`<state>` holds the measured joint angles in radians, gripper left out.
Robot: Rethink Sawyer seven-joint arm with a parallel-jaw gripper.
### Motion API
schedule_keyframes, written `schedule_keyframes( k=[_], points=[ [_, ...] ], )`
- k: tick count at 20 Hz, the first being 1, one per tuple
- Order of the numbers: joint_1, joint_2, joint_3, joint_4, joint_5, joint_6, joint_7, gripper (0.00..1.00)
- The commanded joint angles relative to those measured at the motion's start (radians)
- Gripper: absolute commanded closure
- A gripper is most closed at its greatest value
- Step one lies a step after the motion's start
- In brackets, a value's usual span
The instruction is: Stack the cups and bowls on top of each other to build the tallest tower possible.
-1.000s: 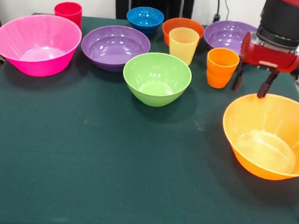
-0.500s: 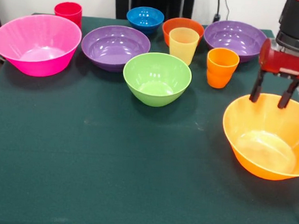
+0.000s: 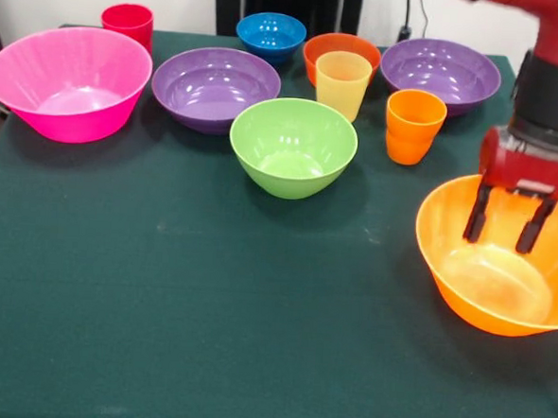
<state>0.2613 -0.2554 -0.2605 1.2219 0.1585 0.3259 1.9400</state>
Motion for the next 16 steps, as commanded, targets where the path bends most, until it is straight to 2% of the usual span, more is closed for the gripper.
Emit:
schedule_keyframes(
  k=[1, 6, 10, 13, 16],
  points=[
    [-0.062, 0.132, 0.116, -0.014, -0.036, -0.112, 0.094, 0.0],
    [-0.078, 0.146, 0.118, -0.011, -0.047, -0.13, 0.07, 0.0],
    [-0.104, 0.137, 0.109, -0.003, -0.085, -0.154, 0.027, 0.0],
    [-0.143, 0.108, 0.123, 0.012, -0.125, -0.145, -0.025, 0.0],
    [-0.151, 0.101, 0.127, 0.009, -0.152, -0.134, -0.041, 0.0]
  ],
)
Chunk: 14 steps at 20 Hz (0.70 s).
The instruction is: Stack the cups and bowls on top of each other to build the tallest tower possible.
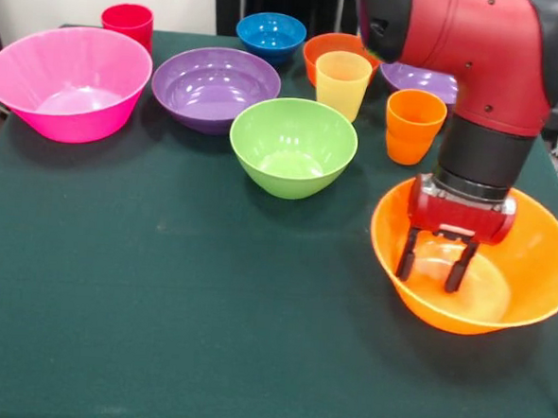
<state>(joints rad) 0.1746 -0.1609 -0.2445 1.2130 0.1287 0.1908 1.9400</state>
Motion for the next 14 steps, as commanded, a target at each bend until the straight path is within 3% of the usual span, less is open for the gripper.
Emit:
schedule_keyframes(
  k=[1, 14],
  points=[
    [-0.07, 0.0, 0.112, 0.019, -0.131, 0.005, -0.047, 0.0],
    [-0.102, -0.032, 0.12, 0.023, -0.234, 0.042, -0.06, 0.0]
  ],
)
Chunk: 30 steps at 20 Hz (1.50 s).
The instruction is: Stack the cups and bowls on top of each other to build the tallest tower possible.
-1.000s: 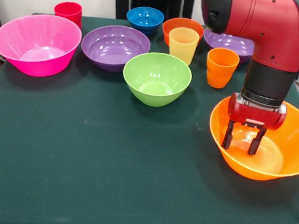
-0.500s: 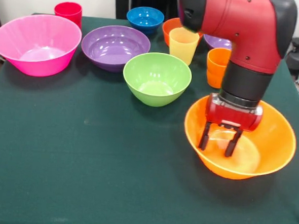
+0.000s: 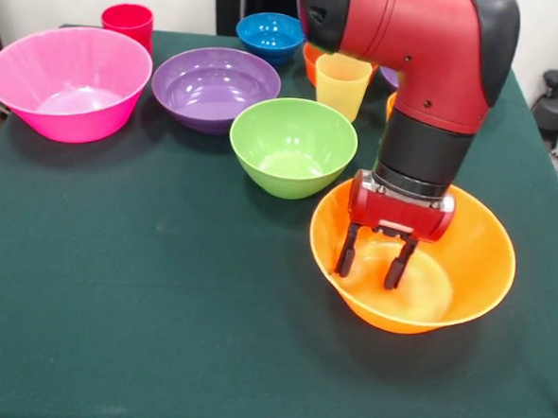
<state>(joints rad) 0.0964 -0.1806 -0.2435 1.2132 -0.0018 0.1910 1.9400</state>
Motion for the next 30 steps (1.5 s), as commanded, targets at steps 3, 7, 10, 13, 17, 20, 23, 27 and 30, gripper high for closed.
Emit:
schedule_keyframes(
  k=[3, 7, 10, 13, 17, 20, 23, 27, 30],
  points=[
    [-0.016, -0.07, 0.142, 0.065, -0.088, 0.109, -0.039, 0.0],
    [0.015, -0.151, 0.143, 0.087, -0.052, 0.206, -0.012, 0.0],
    [0.025, -0.185, 0.151, 0.08, -0.026, 0.273, 0.002, 0.0],
    [0.02, -0.197, 0.183, 0.076, 0.009, 0.309, 0.032, 0.0],
    [0.027, -0.203, 0.2, 0.042, 0.051, 0.4, 0.063, 0.0],
    [0.052, -0.18, 0.198, 0.006, 0.082, 0.436, 0.103, 0.0],
    [0.095, -0.137, 0.157, -0.036, 0.093, 0.422, 0.15, 0.0],
    [0.124, -0.09, 0.122, -0.078, 0.102, 0.42, 0.169, 0.0],
    [0.149, -0.076, 0.088, -0.092, 0.104, 0.425, 0.187, 0.0]
  ],
)
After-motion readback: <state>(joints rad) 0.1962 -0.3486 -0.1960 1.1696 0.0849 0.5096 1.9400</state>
